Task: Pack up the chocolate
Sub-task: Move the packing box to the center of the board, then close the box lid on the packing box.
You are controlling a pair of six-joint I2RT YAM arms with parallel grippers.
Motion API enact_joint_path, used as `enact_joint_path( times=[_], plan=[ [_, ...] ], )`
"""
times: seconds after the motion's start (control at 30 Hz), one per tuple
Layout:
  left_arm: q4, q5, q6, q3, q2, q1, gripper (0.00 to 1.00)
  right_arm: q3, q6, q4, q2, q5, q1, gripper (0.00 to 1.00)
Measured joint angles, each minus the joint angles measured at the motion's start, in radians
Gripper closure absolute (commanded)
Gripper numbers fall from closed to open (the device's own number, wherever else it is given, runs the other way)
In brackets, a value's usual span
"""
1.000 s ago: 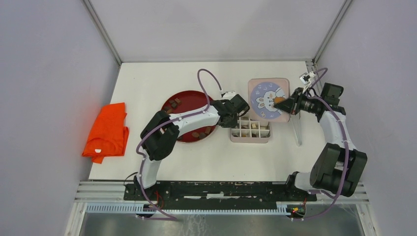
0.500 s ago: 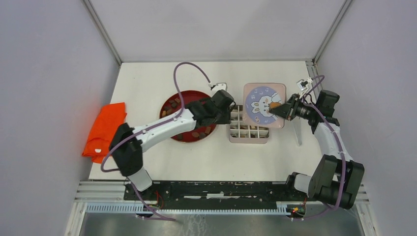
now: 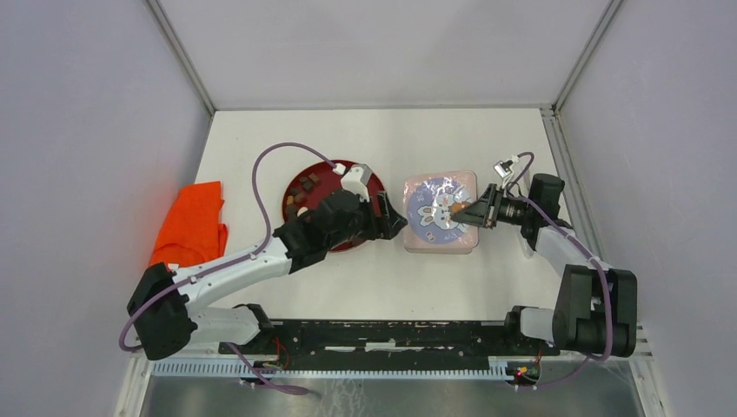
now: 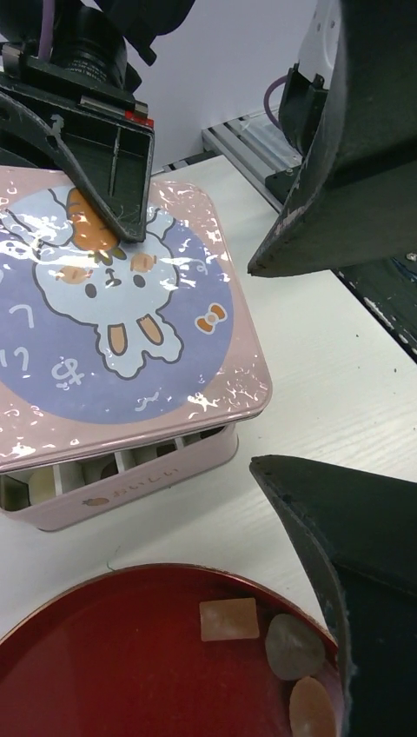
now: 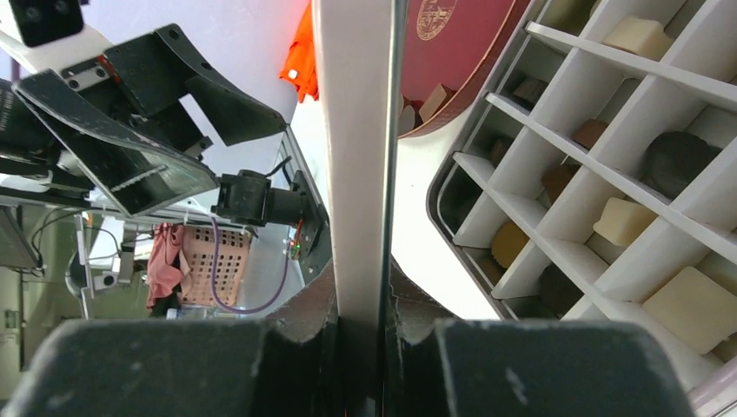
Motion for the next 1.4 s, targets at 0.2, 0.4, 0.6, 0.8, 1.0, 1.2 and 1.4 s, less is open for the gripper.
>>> enact_joint_path(
  times=[0.2,0.4,0.6,0.8,1.0,1.2,1.4],
  plan=[
    [0.099,0.065,-0.007,-0.036,0.071,0.049,0.2,0.0,0.073,0.066,0.06,0.002,0.002,1.0],
    [0.133,0.102,-0.01,-0.036,0.142,0.098,0.23,0.0,0.122,0.116,0.111,0.002,0.002,1.0],
    [0.157,0.148,-0.01,-0.035,0.208,0.131,0.26,0.0,0.13,0.129,0.136,0.002,0.002,0.98],
    [0.164,0.193,-0.01,-0.011,0.296,0.134,0.26,0.002,0.095,0.097,0.178,0.003,0.002,0.96],
    [0.183,0.22,-0.01,0.028,0.348,0.134,0.26,0.016,0.042,0.047,0.187,0.014,-0.001,0.94],
    [0.198,0.242,-0.01,0.048,0.396,0.134,0.31,0.043,-0.005,0.005,0.205,0.03,-0.019,0.9],
    [0.197,0.246,-0.01,0.065,0.446,0.134,0.32,0.061,-0.061,-0.053,0.227,0.039,-0.019,0.86]
  ],
)
